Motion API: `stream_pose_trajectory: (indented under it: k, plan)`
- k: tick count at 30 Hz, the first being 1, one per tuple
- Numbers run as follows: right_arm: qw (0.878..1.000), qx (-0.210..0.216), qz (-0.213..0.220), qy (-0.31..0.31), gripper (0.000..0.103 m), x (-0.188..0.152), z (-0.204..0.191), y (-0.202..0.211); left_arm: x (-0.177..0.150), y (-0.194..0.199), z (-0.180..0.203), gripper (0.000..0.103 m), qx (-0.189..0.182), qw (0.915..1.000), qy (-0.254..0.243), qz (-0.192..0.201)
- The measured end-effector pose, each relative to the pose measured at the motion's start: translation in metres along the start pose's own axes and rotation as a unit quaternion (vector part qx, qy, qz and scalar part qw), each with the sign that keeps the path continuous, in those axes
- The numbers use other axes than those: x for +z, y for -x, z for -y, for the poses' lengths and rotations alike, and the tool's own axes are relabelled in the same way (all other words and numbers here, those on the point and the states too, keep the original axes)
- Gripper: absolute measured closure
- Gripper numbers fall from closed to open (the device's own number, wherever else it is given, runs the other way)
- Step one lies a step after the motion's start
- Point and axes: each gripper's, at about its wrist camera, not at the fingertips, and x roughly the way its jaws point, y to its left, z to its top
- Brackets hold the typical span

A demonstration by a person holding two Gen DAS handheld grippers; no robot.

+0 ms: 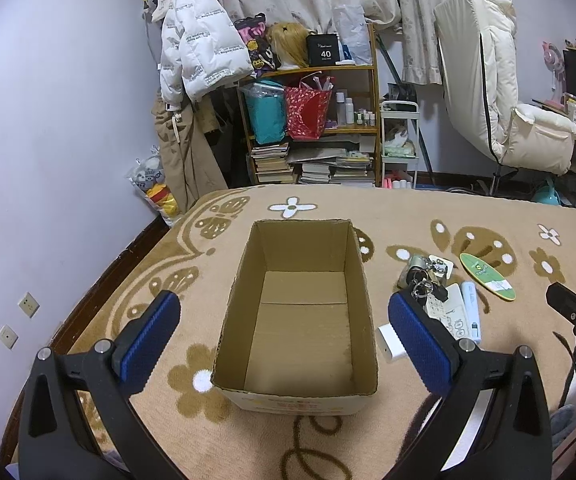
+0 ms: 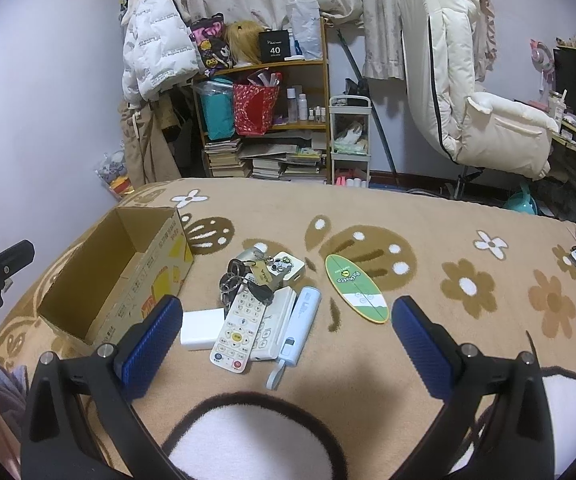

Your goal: Organize rigid objects

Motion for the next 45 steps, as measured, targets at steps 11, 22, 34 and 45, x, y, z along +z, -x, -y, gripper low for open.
stream_pose_trajectory:
  k: [11, 22, 34, 45]
  plan:
    - [1.000, 0.000, -0.002, 0.000, 0.000, -0.0003, 0.0003, -0.0009, 0.0004, -0.0003, 0.0000, 0.000, 0.000, 1.0000, -0.001, 0.000]
    - [1.000, -0.001, -0.002, 0.000, 0.000, -0.0012, 0.0007, -0.0016, -0.0029, -0.0010, 0.0014, 0.000, -0.001, 1.0000, -0.003, 0.000]
    - [1.000, -0.002, -0.007, 0.000, 0.000, -0.0044, 0.0016, -0.0034, -0.0035, -0.0005, 0.0006, 0.000, -0.001, 1.0000, -0.004, -0.001]
    - [1.000, -0.003, -0.008, 0.000, 0.000, -0.0036, 0.0014, -0.0037, -0.0025, -0.0002, 0.0007, 0.000, -0.001, 1.0000, -0.004, -0.001]
